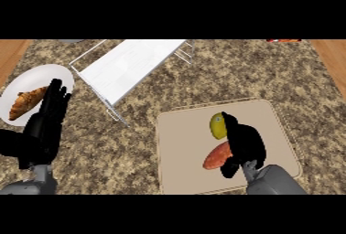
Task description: Pick the sweet potato from the tray and place it in the tiered shelf
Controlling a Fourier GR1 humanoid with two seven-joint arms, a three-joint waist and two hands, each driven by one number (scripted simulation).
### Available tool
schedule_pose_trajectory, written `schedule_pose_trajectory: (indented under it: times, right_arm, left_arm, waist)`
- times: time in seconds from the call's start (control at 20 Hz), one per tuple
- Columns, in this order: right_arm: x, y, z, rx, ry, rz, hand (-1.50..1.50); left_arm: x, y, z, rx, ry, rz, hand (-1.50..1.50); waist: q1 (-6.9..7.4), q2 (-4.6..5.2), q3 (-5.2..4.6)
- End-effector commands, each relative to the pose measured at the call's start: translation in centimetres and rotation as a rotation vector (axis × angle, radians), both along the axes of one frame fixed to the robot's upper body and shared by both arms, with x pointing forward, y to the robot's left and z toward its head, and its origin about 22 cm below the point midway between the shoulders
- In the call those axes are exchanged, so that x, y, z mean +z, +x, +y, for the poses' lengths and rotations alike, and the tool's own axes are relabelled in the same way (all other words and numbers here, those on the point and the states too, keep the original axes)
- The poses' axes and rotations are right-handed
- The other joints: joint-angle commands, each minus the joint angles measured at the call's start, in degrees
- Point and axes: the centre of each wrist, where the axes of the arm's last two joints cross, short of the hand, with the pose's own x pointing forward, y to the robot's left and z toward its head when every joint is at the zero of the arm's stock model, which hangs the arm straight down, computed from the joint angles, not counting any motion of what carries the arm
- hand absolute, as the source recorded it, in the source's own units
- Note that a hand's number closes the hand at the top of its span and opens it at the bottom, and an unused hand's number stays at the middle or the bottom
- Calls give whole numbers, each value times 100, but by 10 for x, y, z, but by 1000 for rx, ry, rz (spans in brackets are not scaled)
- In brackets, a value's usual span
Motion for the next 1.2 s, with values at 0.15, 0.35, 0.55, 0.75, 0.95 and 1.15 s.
schedule_pose_trajectory:
  times: [0.15, 0.35, 0.55, 0.75, 0.95, 1.15]
  right_arm:
    - [-15, -5, 14, 214, -64, -50, 150]
    - [5, -1, 60, 610, -17, -85, 150]
    - [7, 3, 94, 824, 81, -99, 150]
    - [18, 13, 110, 875, 248, -44, 150]
    - [68, 3, 106, 867, 374, -149, 150]
    - [122, 13, 103, 745, 657, -217, 150]
  left_arm:
    - [14, 16, 3, 6, 6, -20, 0]
    - [5, 10, -8, -60, 12, -12, 0]
    - [5, 8, 3, -53, 6, 4, 0]
    - [10, 6, -16, -20, 24, -13, 0]
    - [-17, -1, 6, 6, 4, -3, 0]
    - [-2, 3, 6, 3, 17, -8, 0]
  waist:
    - [22, 70, 37]
    - [374, 136, 42]
    - [266, 114, 39]
    - [85, 73, 38]
    - [-17, 52, 33]
    - [-4, 44, 35]
